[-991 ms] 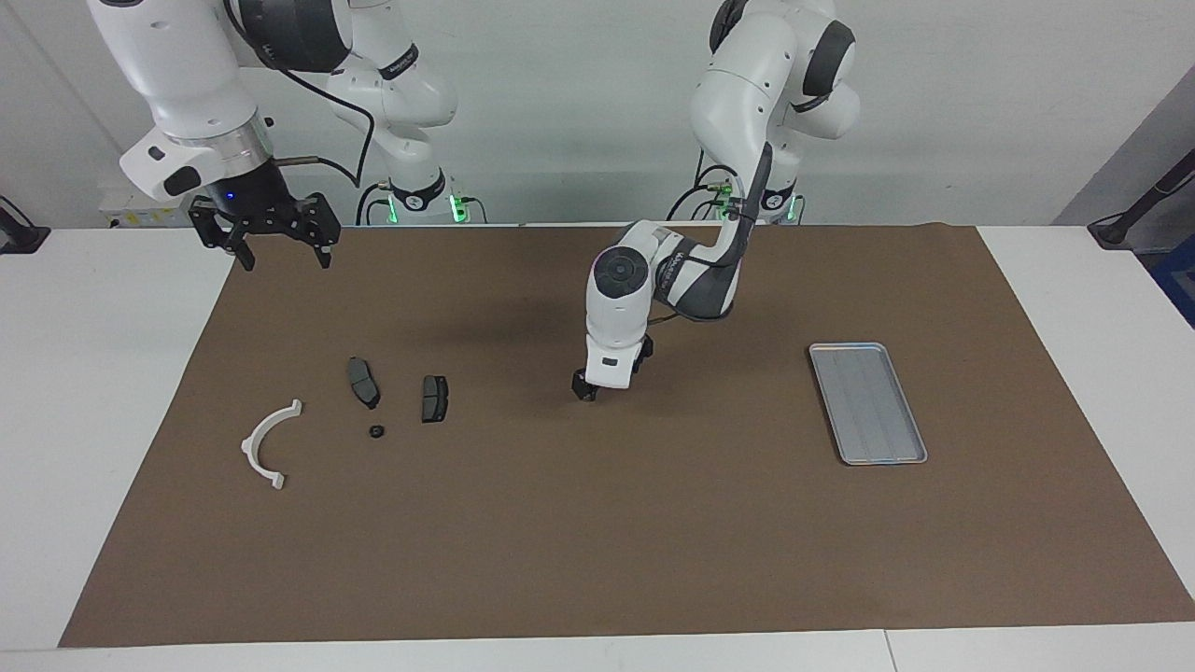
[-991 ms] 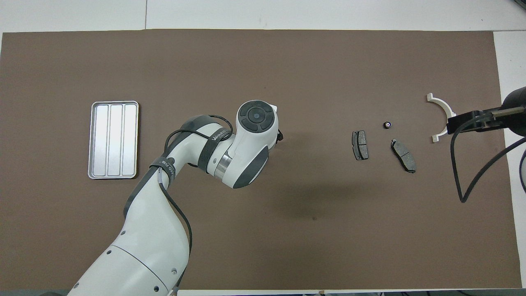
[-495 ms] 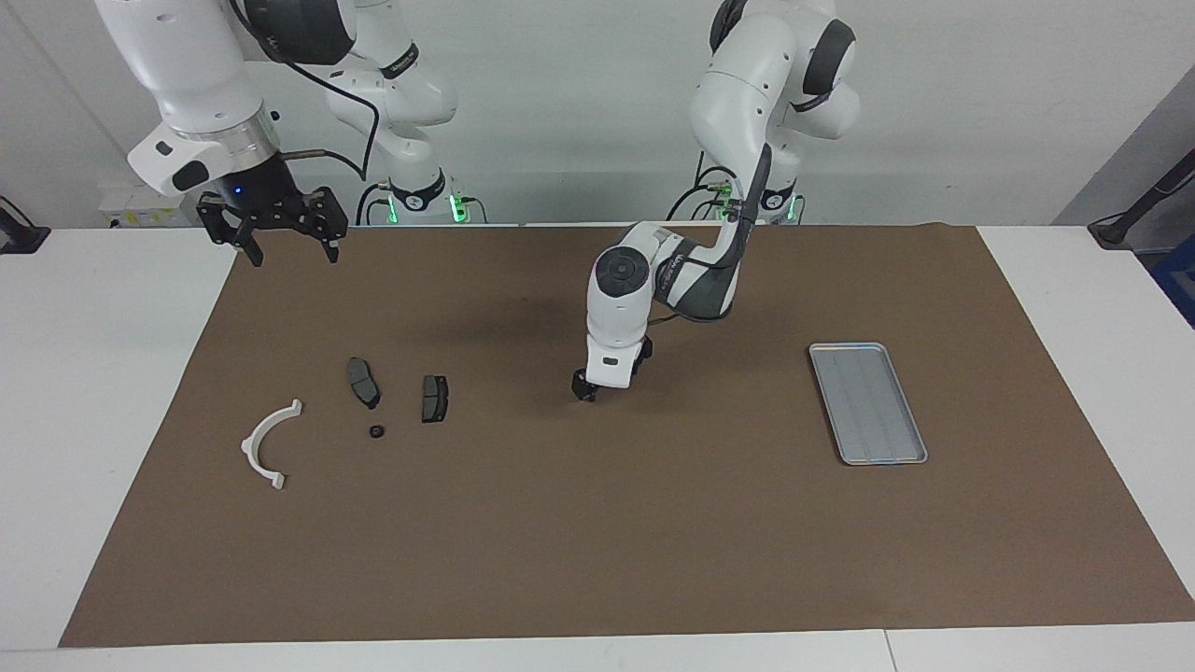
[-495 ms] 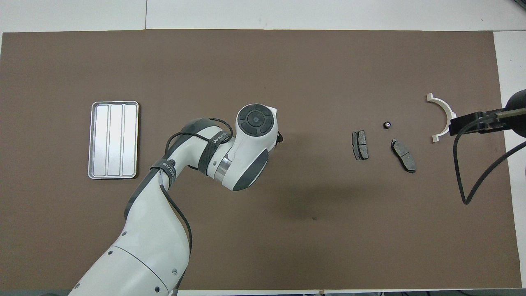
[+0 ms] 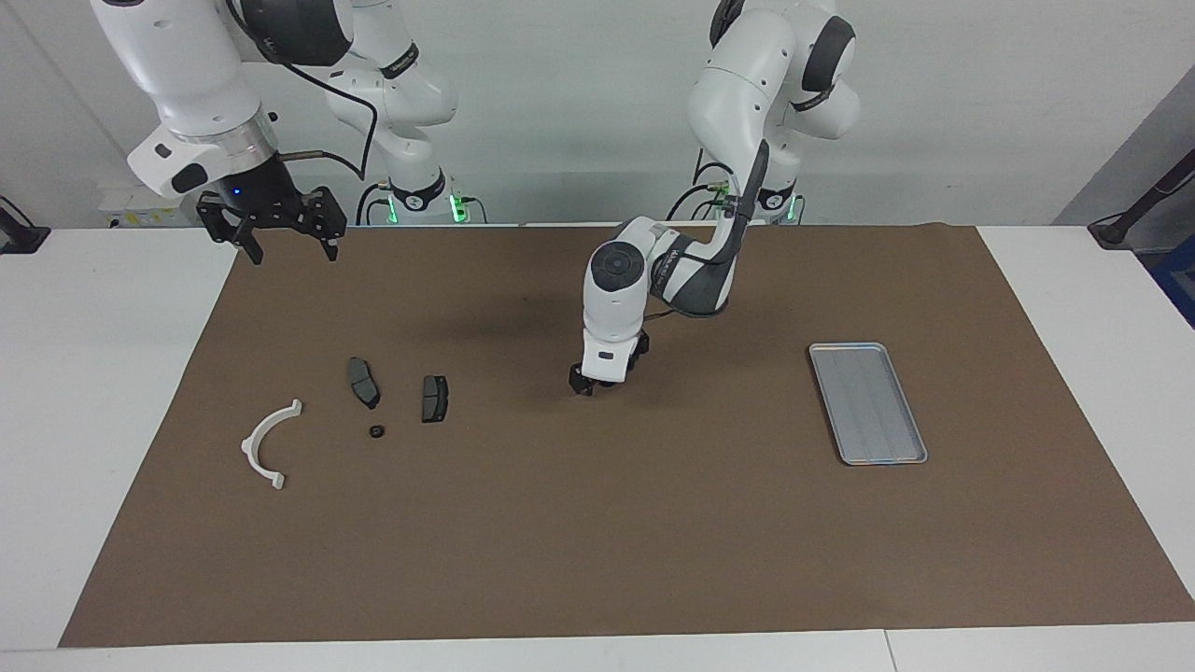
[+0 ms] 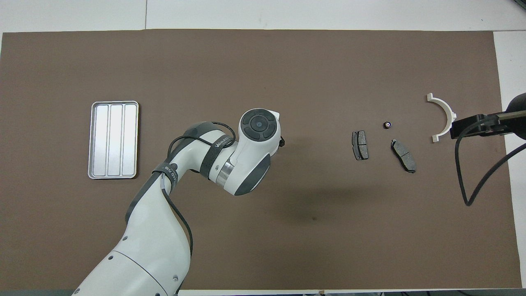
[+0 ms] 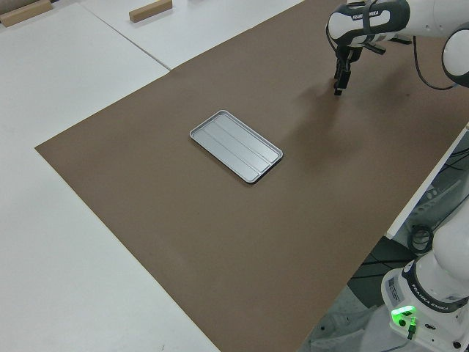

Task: Pick bearing gear from pile to tray

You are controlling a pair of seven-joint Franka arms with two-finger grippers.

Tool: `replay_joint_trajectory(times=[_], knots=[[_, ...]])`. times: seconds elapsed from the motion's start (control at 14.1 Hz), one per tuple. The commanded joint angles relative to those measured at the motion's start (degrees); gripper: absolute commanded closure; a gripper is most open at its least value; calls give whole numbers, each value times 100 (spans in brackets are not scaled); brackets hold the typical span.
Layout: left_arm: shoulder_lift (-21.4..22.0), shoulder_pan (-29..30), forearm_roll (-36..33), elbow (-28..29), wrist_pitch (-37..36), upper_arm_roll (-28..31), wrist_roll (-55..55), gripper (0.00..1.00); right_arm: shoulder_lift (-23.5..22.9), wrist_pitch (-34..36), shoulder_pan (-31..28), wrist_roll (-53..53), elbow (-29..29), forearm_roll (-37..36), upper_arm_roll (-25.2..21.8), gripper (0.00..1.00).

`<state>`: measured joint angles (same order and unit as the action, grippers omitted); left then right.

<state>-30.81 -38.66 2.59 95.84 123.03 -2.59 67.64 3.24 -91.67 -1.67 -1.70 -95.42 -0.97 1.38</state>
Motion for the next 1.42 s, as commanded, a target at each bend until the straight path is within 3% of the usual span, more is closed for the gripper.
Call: replay_joint_trajectory(times=[0.0,0.07,0.21,0.28,0.78,1.13,1.34], knots=[[251,-80,-31,374,116,57,92,27,142,9,-27,232,-126,193,-41,0],[251,-71,-31,374,133,57,100,39,142,8,-35,232,-135,211,-42,0],[251,-45,-31,374,142,57,109,79,142,8,-35,232,-126,211,-50,0],[251,-10,-31,374,151,66,109,88,142,8,-35,232,-135,220,-50,0],[286,43,-22,418,222,75,136,100,177,70,-35,-41,-118,220,-59,0],[953,587,-31,470,-577,75,-188,100,116,-148,-27,-6,-240,211,-50,0],[1558,1148,-22,899,-868,75,-995,100,20,-1210,0,-15,-942,211,-33,0]])
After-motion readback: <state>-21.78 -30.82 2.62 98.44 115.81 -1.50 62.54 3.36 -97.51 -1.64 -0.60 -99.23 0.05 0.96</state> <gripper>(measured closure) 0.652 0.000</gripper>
